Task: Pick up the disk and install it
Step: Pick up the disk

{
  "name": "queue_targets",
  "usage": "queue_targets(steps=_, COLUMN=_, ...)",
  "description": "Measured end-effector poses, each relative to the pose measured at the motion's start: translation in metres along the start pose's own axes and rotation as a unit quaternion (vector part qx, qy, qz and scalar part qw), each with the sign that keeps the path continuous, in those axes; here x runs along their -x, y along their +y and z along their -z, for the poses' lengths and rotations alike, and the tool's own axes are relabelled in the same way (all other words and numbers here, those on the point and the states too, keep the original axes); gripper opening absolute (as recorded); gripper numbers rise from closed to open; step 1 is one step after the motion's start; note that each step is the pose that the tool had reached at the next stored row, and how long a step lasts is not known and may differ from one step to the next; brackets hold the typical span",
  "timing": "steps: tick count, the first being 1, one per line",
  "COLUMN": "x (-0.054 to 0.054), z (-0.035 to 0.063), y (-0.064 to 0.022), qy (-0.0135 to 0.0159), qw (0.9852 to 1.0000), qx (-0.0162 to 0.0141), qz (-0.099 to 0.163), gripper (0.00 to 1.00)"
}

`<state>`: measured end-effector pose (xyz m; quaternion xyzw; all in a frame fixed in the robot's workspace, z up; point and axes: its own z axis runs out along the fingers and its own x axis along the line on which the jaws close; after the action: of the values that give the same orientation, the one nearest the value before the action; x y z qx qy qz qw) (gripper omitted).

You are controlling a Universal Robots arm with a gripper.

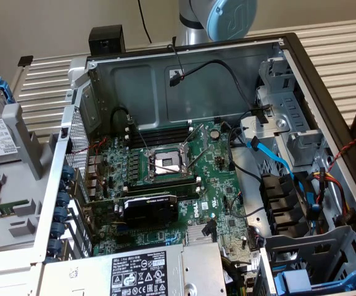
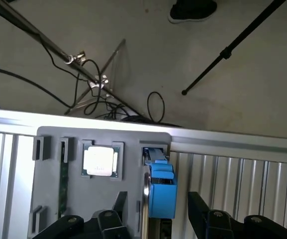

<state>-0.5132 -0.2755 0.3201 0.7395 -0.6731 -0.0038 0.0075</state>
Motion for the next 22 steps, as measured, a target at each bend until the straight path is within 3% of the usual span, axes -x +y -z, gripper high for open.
queue_targets(steps=16, x=0.0, z=-0.029, y=0.0015, qy=0.0002, qw=0.9997, qx=0.0006, qz=0.024, gripper=0.6)
queue_targets(steps=22, x=0.001, z=-0.0362, y=0.0014, qy=-0.0002, qw=0.9997, qx=0.0035, qz=0.026, gripper=0.67)
